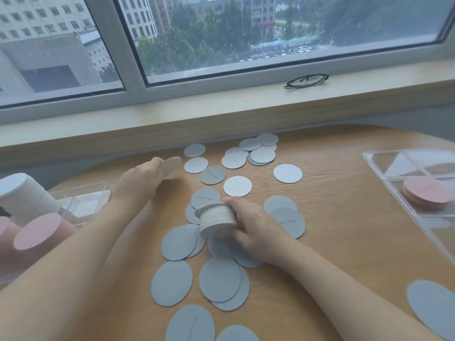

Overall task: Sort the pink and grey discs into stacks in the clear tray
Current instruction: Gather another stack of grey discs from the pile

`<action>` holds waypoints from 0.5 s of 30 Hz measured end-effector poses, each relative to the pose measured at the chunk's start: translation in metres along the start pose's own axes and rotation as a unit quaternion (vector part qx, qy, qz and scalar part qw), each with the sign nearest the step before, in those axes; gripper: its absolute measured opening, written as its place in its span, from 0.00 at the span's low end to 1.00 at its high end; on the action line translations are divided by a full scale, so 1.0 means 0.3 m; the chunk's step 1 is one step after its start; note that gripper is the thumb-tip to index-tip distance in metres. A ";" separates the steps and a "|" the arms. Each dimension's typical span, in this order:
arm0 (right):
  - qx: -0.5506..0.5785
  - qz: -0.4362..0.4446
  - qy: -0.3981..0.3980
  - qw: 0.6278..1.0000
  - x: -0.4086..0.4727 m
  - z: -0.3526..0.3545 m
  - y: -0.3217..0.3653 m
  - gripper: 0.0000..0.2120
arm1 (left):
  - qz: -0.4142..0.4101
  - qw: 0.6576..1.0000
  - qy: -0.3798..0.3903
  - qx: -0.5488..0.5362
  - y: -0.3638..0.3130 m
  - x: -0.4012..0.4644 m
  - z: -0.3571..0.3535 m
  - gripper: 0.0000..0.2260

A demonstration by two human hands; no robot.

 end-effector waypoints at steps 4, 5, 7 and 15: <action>0.009 0.001 0.005 1.000 -0.004 0.003 0.007 0.23 | -0.041 0.995 -0.003 -0.091 -0.050 -0.148 0.071 0.06; 0.014 0.001 0.004 1.000 -0.003 0.004 0.009 0.23 | -0.063 0.991 -0.003 -0.114 -0.080 -0.189 0.093 0.09; 0.022 0.005 0.002 1.000 -0.002 0.005 0.012 0.22 | -0.099 0.984 0.003 -0.149 -0.147 -0.257 0.127 0.15; 0.057 -0.026 0.004 0.998 -0.010 0.004 -0.005 0.26 | -0.146 0.951 -0.007 -0.271 -0.314 -0.358 0.141 0.13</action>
Point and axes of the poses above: each hand's wrist, its own x-axis towards the middle knuckle, its own z-axis out of the back of the hand, y = z × x, the point moved 8 cm from there along x, towards the middle knuckle, and after that the axes turned 11 degrees about -y, right-handed, at the moved point
